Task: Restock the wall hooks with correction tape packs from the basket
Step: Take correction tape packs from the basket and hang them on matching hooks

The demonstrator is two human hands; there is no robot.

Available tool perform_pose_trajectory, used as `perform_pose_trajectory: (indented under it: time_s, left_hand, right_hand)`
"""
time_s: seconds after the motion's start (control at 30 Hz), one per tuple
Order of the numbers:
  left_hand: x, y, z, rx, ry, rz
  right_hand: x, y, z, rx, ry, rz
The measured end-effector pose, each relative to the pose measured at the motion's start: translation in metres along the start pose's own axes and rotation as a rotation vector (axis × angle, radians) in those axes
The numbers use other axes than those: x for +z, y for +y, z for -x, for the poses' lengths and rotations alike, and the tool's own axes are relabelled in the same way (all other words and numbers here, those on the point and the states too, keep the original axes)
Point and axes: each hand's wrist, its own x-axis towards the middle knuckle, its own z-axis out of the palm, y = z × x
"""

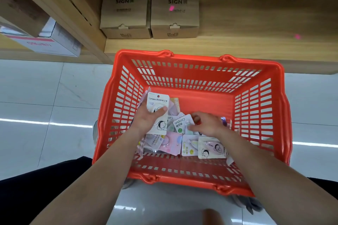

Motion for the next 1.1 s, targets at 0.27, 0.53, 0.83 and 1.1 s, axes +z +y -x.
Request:
perform_pose_trajectory:
  time_s: [0.27, 0.53, 0.83, 1.1]
  left_hand:
    - [0.000, -0.009, -0.009, -0.073, 0.026, -0.016]
    - [0.004, -0.003, -0.011, -0.034, 0.009, 0.036]
    - [0.031, 0.020, 0.010, -0.034, -0.052, 0.123]
    - [0.036, 0.030, 0.018, 0.051, -0.033, 0.104]
  right_hand:
    - [0.014, 0.002, -0.019, -0.048, -0.125, -0.079]
    - [-0.035, 0.011, 0.004, -0.040, 0.142, -0.874]
    - [-0.049, -0.001, 0.032, -0.090, 0.016, -1.201]
    - [-0.044, -0.016, 0.042, -0.150, -0.101, -1.222]
